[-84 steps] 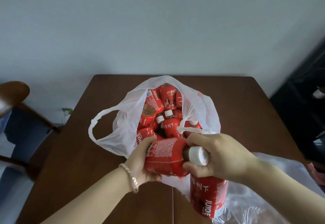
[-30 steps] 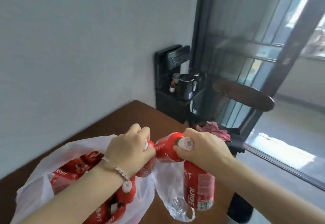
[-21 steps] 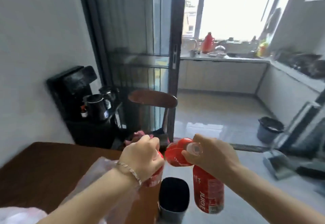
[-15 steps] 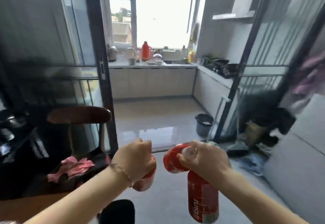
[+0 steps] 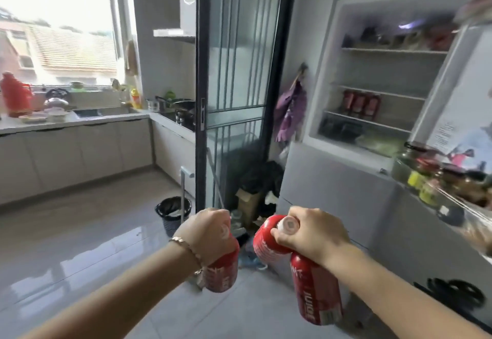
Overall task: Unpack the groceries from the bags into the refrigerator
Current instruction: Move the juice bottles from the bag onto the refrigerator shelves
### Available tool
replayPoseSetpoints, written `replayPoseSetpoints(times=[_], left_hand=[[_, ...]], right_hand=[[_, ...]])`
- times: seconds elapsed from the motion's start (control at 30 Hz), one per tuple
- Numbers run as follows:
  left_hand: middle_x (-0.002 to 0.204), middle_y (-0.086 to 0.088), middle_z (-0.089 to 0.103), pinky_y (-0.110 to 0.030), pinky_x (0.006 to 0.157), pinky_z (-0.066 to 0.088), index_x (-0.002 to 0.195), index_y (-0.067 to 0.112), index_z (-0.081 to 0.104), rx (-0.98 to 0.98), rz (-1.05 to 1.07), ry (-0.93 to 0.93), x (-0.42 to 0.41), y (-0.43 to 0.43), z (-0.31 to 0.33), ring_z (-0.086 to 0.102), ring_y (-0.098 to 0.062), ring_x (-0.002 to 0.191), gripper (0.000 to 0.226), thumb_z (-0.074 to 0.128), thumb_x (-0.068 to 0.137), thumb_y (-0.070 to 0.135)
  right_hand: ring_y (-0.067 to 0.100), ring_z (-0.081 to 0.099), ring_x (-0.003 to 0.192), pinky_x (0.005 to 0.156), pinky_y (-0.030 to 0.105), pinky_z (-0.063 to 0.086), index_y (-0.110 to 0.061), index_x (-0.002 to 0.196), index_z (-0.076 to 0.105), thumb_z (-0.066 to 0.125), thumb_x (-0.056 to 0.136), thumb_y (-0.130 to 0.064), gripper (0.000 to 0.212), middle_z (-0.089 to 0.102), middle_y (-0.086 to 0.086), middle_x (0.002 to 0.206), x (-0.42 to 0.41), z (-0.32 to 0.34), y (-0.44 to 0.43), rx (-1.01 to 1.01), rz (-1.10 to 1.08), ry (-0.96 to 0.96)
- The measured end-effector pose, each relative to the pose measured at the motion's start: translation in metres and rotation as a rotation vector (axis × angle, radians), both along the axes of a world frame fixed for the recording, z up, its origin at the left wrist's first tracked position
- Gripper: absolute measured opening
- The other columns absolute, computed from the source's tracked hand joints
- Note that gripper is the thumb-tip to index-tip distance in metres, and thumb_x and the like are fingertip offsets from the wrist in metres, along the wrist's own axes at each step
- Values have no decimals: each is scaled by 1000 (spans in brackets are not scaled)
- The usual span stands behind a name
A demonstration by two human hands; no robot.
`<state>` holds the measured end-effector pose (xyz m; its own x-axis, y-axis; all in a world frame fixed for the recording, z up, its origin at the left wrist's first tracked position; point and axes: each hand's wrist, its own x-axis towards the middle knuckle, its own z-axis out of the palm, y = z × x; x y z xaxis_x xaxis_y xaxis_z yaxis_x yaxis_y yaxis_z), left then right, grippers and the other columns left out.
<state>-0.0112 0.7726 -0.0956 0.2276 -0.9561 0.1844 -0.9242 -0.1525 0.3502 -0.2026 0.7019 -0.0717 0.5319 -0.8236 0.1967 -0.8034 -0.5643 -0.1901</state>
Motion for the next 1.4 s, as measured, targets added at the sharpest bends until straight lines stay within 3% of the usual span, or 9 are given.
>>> replayPoseSetpoints(times=[0.23, 0.37, 0.53, 0.67, 0.83, 1.03, 1.17, 1.4], left_hand=[[93, 1, 61, -26, 73, 47, 87, 20, 63, -36, -253, -9, -10, -196, 17, 60, -21, 91, 19, 63, 75, 35], [95, 1, 60, -24, 70, 47, 85, 23, 59, -77, -374, 40, -16, -315, 45, 59, -21, 89, 13, 63, 75, 31], [92, 3, 56, -24, 68, 47, 97, 19, 61, -161, -473, 84, -36, -436, 79, 56, -18, 82, 21, 62, 78, 26], [97, 0, 56, -24, 70, 41, 99, 18, 61, -216, -534, 128, -65, -539, 86, 53, -17, 86, 22, 60, 77, 24], [99, -1, 54, -28, 74, 46, 102, 17, 60, -280, -568, 209, -104, -642, 91, 54, -21, 88, 21, 60, 81, 20], [106, -3, 55, -27, 76, 43, 109, 17, 57, -385, -607, 257, -140, -772, 114, 53, -21, 92, 25, 62, 84, 21], [102, 0, 49, -25, 76, 38, 115, 19, 55, -504, -589, 378, -151, -839, 131, 49, -19, 88, 30, 63, 86, 19], [110, -4, 55, -28, 80, 45, 117, 17, 46, -469, -671, 448, -170, -938, 121, 51, -16, 91, 32, 61, 88, 20]], right_hand=[[21, 61, 89, 65, 26, 36, -22, 83, 58, 59, 76, -60, 39, 67, -4, 90, -22, 11, -158, -49, -270, -13], [16, 57, 77, 56, 24, 34, -22, 77, 56, 57, 76, -61, 38, 62, -7, 81, -29, 35, -247, -78, -399, -16], [14, 50, 64, 50, 20, 29, -24, 63, 42, 52, 81, -59, 40, 52, -10, 66, -47, 58, -340, -133, -514, -107], [13, 54, 62, 52, 23, 34, -19, 67, 49, 54, 80, -55, 39, 58, -6, 67, -67, 62, -426, -159, -635, -253], [13, 60, 67, 59, 26, 44, -20, 71, 55, 53, 77, -63, 44, 62, -6, 71, -91, 61, -535, -210, -720, -366], [20, 59, 69, 54, 26, 37, -23, 65, 44, 52, 76, -62, 42, 61, -3, 71, -111, 91, -664, -279, -764, -337], [17, 49, 60, 52, 25, 31, -21, 65, 44, 53, 79, -61, 43, 50, -7, 63, -122, 117, -728, -312, -810, -313], [16, 55, 62, 53, 24, 36, -19, 77, 62, 59, 77, -56, 37, 61, -4, 71, -132, 127, -816, -220, -942, -276]])
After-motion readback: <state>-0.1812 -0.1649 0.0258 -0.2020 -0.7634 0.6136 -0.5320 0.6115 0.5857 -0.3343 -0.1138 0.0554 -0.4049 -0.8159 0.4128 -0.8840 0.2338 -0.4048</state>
